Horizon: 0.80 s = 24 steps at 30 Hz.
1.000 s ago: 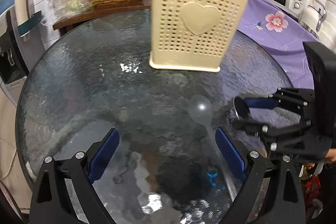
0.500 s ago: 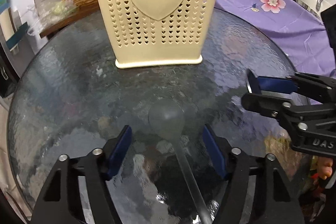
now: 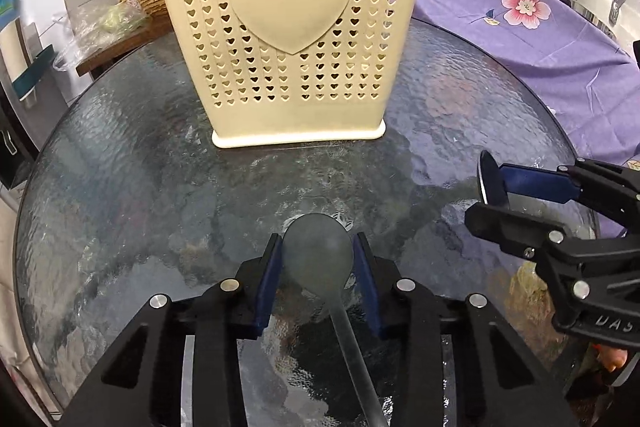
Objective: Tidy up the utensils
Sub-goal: 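Close the right tool on the steel spoon bowl while the left tool closes beside it, then lift the steel spoon and carry it over the cream holder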
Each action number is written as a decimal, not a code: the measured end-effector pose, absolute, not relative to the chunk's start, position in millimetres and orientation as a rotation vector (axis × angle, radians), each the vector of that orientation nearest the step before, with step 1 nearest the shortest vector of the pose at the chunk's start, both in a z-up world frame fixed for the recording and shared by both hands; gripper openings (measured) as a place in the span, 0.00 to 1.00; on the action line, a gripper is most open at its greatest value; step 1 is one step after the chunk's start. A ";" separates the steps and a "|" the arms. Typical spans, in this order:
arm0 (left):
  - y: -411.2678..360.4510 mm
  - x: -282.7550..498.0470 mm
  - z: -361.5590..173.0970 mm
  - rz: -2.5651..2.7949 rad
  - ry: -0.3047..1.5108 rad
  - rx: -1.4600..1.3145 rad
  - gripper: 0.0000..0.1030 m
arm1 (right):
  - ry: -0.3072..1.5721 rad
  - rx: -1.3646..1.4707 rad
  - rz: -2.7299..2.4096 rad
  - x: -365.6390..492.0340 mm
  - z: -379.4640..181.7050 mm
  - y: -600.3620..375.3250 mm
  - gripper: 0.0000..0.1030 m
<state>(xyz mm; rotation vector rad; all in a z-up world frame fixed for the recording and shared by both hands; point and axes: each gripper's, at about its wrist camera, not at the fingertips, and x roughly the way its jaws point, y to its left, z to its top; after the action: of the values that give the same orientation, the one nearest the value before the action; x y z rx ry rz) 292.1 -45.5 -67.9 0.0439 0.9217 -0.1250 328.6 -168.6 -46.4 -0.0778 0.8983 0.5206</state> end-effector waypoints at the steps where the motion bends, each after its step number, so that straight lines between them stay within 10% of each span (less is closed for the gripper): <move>1: -46.5 292.7 -67.0 -0.127 0.918 0.044 0.34 | 0.898 -0.078 0.519 328.2 -46.1 -167.8 0.46; 24: -13.6 263.3 18.8 -0.171 0.708 -0.053 0.34 | 0.761 0.019 0.567 314.6 28.7 -175.5 0.46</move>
<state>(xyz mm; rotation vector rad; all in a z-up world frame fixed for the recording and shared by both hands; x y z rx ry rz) 263.3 -13.6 18.8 -0.0532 0.7081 -0.1709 314.6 -175.5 28.7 0.0187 0.7611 0.5669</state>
